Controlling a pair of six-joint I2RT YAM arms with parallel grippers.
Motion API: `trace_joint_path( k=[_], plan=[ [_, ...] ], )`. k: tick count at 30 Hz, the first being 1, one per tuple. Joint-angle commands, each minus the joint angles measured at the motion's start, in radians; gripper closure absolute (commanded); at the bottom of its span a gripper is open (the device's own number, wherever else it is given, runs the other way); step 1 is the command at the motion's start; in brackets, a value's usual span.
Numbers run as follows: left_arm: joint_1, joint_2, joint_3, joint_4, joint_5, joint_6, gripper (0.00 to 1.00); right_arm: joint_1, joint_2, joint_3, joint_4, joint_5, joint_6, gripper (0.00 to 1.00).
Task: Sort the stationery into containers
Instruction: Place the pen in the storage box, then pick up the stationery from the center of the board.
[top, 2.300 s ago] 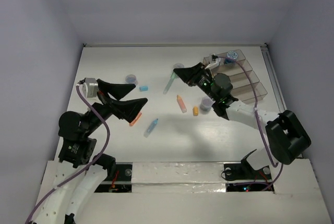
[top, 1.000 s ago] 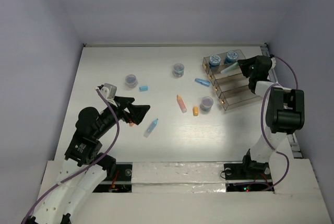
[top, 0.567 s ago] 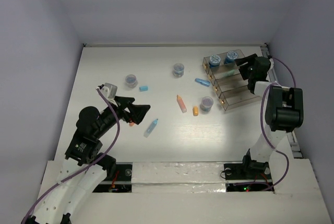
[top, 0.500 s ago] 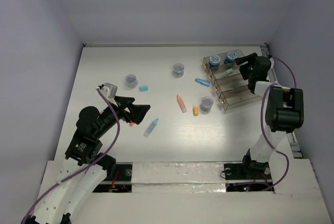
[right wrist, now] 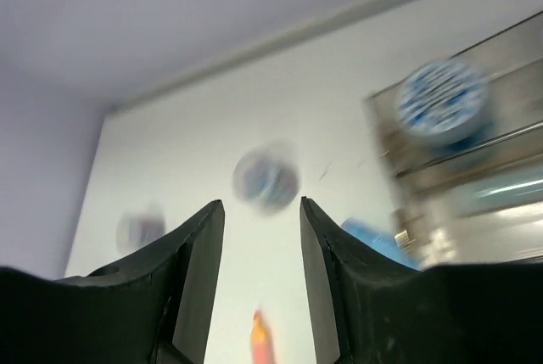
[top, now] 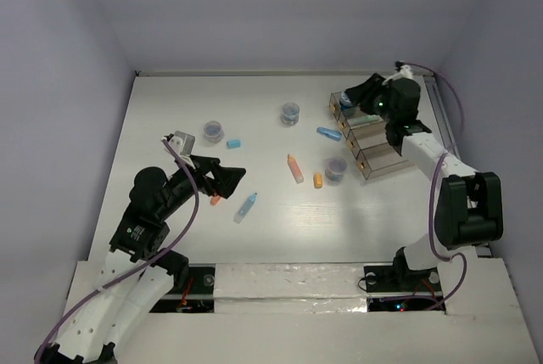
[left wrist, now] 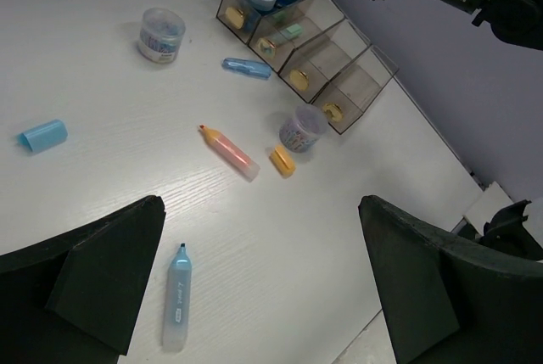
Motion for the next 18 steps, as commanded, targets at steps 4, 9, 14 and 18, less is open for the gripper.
trace_joint_path(
  k=[4,9,14,18],
  plan=[
    [0.005,0.028,0.043,0.042,-0.029,0.018,0.01,0.232,-0.023,0.044,-0.264,-0.08,-0.249,0.53],
    [0.005,0.058,0.046,0.043,-0.049,0.016,0.01,0.369,-0.006,0.064,-0.39,-0.046,-0.345,0.56],
    [0.005,0.1,0.046,0.053,-0.041,0.006,0.01,0.514,0.074,0.14,-0.554,0.092,-0.419,0.48],
    [0.005,0.123,0.046,0.047,-0.053,-0.001,0.01,0.564,0.138,0.17,-0.575,0.129,-0.433,0.39]
  ],
)
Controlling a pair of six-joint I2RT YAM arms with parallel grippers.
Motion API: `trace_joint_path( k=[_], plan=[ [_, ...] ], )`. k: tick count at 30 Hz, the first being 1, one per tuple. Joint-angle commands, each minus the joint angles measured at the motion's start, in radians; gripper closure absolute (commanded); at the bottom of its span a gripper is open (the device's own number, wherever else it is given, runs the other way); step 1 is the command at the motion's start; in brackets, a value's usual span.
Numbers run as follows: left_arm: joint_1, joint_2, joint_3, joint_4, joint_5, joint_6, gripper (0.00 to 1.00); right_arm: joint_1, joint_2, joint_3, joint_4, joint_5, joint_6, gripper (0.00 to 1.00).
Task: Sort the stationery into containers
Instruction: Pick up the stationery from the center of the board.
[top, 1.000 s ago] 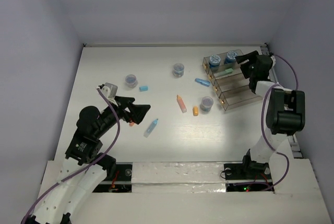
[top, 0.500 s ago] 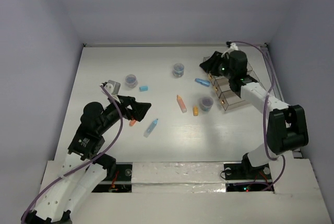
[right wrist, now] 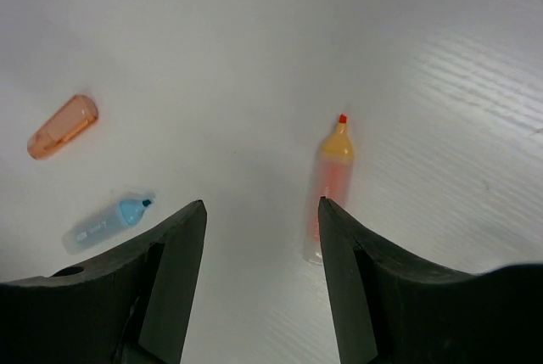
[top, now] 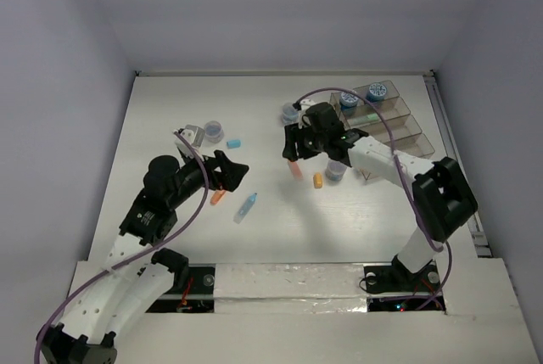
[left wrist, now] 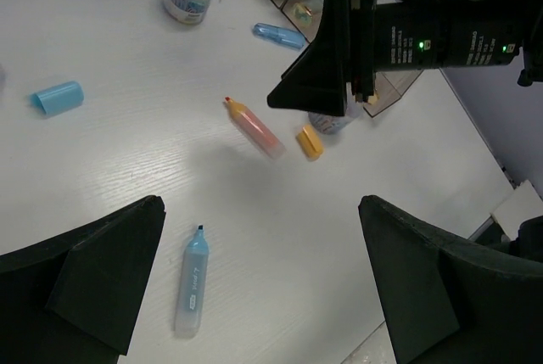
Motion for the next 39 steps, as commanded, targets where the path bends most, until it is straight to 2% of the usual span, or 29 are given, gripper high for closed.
trace_joint_path(
  k=[1,6,15,22,25,26,27,28,30,34,37,39],
  plan=[
    [0.005,0.005,0.047,0.038,-0.022,-0.001,0.01,0.043,0.036,0.043,-0.057,0.062,-0.052,0.38],
    [0.005,0.0,0.064,0.006,-0.071,0.02,0.01,0.064,0.133,0.112,-0.051,0.055,-0.053,0.34],
    [0.005,0.003,0.054,-0.003,-0.076,0.024,0.01,0.077,0.254,0.201,-0.155,0.249,-0.07,0.33],
    [0.005,0.014,0.05,0.004,-0.055,0.021,0.01,0.077,0.329,0.227,-0.192,0.229,-0.069,0.4],
    [0.005,0.014,0.05,0.01,-0.045,0.021,0.01,0.077,0.348,0.238,-0.202,0.218,-0.067,0.47],
    [0.005,0.017,0.05,0.012,-0.044,0.019,0.01,0.077,0.354,0.241,-0.206,0.219,-0.066,0.68],
    [0.005,0.017,0.05,0.013,-0.035,0.019,0.01,0.077,0.354,0.242,-0.206,0.223,-0.059,0.82],
    [0.005,0.019,0.048,0.015,-0.035,0.017,0.01,0.077,0.351,0.244,-0.204,0.224,-0.055,0.89],
    [0.005,0.023,0.048,0.015,-0.027,0.017,0.01,0.077,0.322,0.235,-0.186,0.221,-0.043,0.94],
    [0.005,0.033,0.044,0.026,0.002,0.013,0.01,0.077,0.237,0.219,-0.105,0.213,-0.012,0.97],
    [0.005,0.048,0.042,0.035,0.034,0.011,0.01,0.077,0.143,0.186,0.01,0.161,0.034,0.98],
    [0.005,0.066,0.042,0.037,0.05,0.01,0.01,0.077,0.087,0.128,0.098,0.053,0.097,0.98]
  ],
)
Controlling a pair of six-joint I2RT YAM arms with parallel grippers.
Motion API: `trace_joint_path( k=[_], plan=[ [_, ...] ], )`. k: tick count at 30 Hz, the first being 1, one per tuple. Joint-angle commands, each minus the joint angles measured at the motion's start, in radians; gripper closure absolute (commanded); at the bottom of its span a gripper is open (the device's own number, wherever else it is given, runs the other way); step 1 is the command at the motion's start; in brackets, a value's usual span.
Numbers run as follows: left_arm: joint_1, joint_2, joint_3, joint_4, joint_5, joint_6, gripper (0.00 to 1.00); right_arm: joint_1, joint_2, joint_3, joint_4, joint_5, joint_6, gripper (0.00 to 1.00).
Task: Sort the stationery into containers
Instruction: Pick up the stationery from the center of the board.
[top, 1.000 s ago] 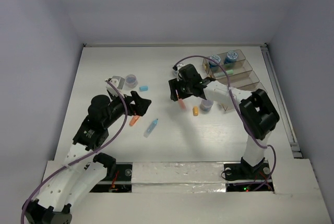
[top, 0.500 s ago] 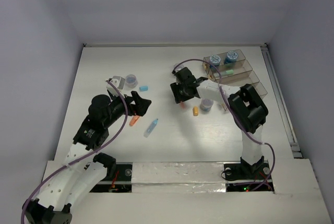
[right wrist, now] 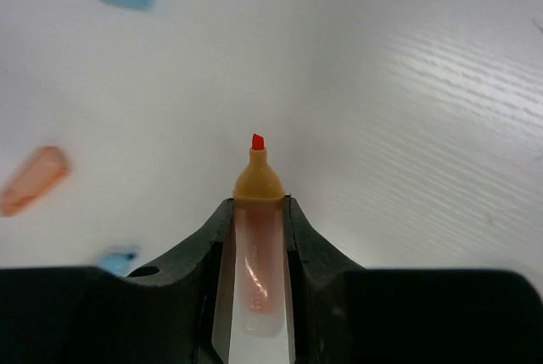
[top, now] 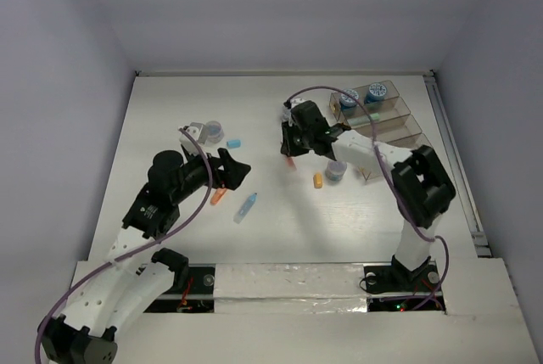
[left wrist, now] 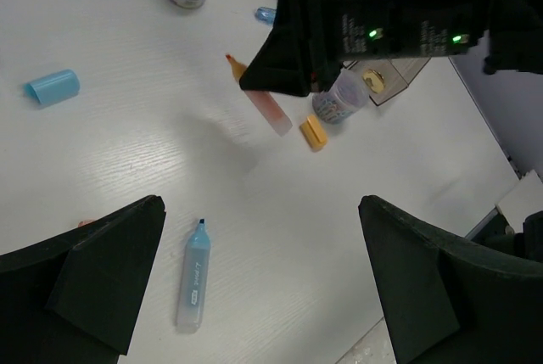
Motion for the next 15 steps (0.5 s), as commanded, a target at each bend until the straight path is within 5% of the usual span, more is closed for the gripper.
trace_joint_path(
  k=[1,7,11,15],
  plan=[
    [0.005,0.021,0.024,0.054,0.054,-0.003,0.01,0.011,-0.189,-0.057,0.289,-0.172,0.107,0.98],
    [0.015,0.024,0.016,0.075,0.071,-0.012,0.01,0.022,-0.256,-0.217,0.703,-0.396,0.366,1.0],
    [0.024,0.014,0.012,0.089,0.082,-0.021,0.01,0.068,-0.246,-0.228,0.785,-0.399,0.437,1.0],
    [0.034,0.027,0.01,0.091,0.086,-0.024,0.28,0.117,-0.231,-0.225,0.845,-0.387,0.494,1.0]
  ],
)
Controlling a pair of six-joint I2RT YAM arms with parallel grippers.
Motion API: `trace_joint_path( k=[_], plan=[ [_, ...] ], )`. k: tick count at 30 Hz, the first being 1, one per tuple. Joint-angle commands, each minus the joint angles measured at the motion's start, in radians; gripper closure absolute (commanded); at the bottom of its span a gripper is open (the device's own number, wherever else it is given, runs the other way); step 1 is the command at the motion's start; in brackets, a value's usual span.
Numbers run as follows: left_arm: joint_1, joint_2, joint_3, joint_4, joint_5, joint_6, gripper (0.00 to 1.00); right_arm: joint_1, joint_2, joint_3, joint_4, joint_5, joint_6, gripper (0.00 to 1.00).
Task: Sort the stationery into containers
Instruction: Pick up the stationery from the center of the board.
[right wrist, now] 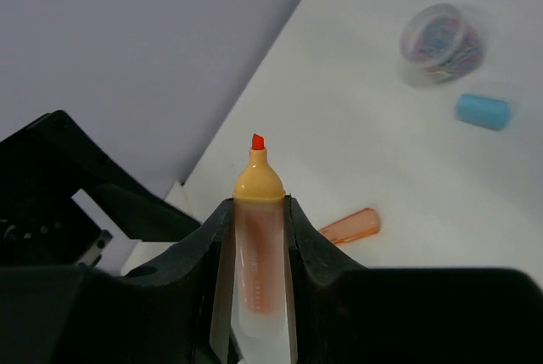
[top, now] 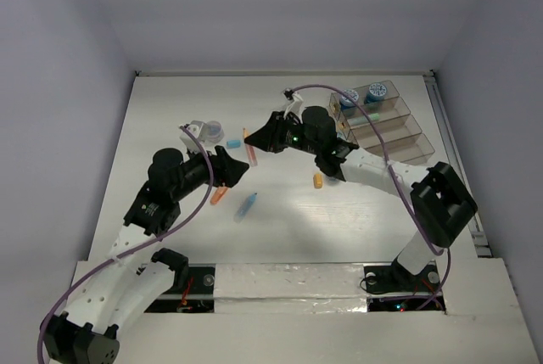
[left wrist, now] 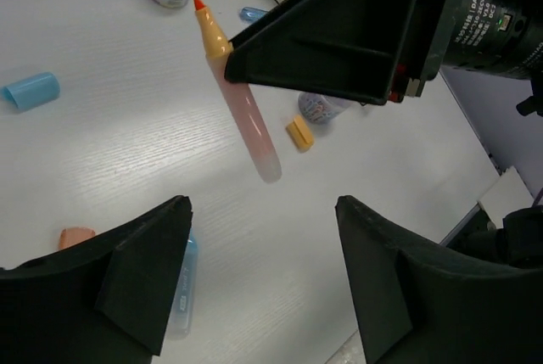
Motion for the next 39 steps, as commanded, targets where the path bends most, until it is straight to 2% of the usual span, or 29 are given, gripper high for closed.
trace_joint_path(
  k=[1,5,14,18,19,20,23,25,35,39],
  plan=[
    [0.01,-0.004,0.009,0.058,0.022,-0.004,0.35,0.055,0.01,0.005,0.186,-0.027,0.09,1.0],
    [0.01,0.005,0.009,0.052,0.01,-0.004,0.5,0.089,0.018,0.01,0.217,0.015,0.112,1.0],
    [0.01,0.016,0.016,0.031,-0.024,0.002,0.55,0.158,0.043,0.039,0.218,0.024,0.104,1.0],
    [0.01,0.009,0.015,0.035,-0.022,0.002,0.71,0.167,0.024,0.031,0.206,0.044,0.084,1.0],
    [0.01,0.012,0.016,0.035,-0.021,0.002,0.8,0.167,0.02,0.025,0.21,0.05,0.084,1.0],
    [0.01,0.015,0.015,0.035,-0.019,0.002,0.83,0.167,0.017,0.019,0.211,0.065,0.083,1.0],
    [0.01,0.019,0.013,0.037,-0.008,0.0,0.82,0.167,-0.002,0.005,0.215,0.094,0.077,1.0],
    [0.01,0.028,0.013,0.039,0.002,-0.001,0.73,0.167,-0.014,-0.003,0.223,0.105,0.077,1.0],
    [0.01,0.039,0.015,0.039,0.021,0.002,0.7,0.167,-0.049,-0.018,0.258,0.147,0.092,1.0],
    [0.01,0.029,0.016,0.035,0.009,0.005,0.89,0.167,-0.054,-0.03,0.269,0.164,0.098,1.0]
  ],
)
